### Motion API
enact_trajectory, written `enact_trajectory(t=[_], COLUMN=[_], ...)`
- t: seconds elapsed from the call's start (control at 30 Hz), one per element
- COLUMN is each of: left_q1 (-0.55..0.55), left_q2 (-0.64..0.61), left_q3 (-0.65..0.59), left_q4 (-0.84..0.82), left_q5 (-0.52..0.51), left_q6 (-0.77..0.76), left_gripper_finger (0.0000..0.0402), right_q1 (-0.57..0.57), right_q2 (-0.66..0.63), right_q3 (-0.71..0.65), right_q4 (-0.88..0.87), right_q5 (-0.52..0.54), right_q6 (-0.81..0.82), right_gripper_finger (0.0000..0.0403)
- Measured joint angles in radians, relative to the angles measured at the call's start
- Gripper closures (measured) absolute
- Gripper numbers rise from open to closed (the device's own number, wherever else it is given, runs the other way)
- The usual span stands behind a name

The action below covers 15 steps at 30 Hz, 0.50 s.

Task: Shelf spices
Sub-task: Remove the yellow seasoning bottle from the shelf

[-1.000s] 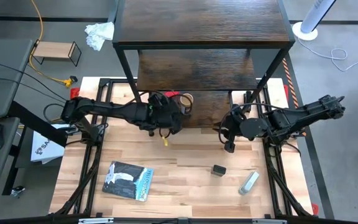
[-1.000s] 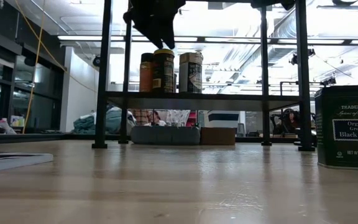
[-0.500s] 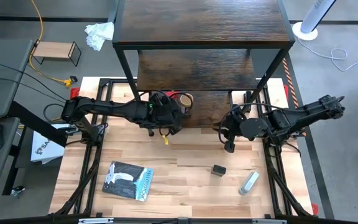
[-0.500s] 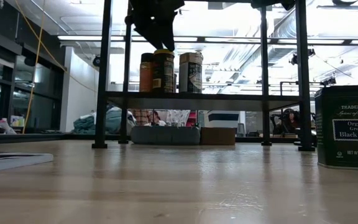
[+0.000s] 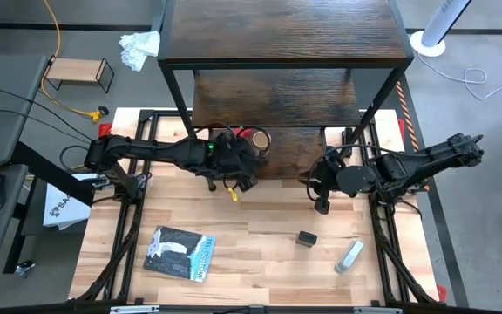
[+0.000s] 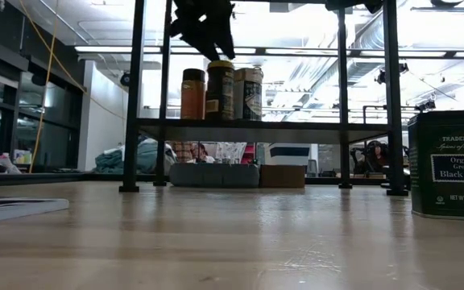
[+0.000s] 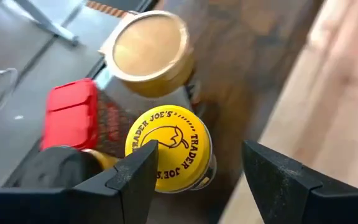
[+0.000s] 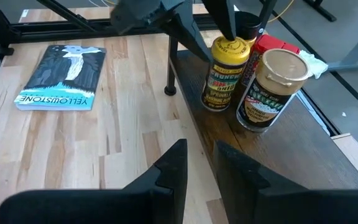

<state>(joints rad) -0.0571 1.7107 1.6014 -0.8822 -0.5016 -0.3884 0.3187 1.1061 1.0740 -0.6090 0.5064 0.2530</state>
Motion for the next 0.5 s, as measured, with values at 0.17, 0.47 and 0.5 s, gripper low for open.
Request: enact_trajectory(t=[0.17, 0.47, 0.5], left_q1=[-0.025, -0.038, -0.038], left_q2=[0.002, -0.006, -0.006], left_q3=[-0.001, -0.004, -0.004], left_q4=[0.082, 0.127, 0.127], left_q5=[0.046, 0.011, -0.002], left_q6=[0.024, 0.118, 0.139], left_gripper_finger=[0.0179, 0.0179, 0.0179], right_q1=[0.0, 0.0, 0.0], right_q2=[0.0, 0.0, 0.0], right_q3=[0.0, 0.0, 0.0], right_q4=[0.0, 0.0, 0.0], right_q5=[0.0, 0.0, 0.0], right_q6=[0.0, 0.0, 0.0], right_gripper_finger=[0.0327, 0.0327, 0.0327])
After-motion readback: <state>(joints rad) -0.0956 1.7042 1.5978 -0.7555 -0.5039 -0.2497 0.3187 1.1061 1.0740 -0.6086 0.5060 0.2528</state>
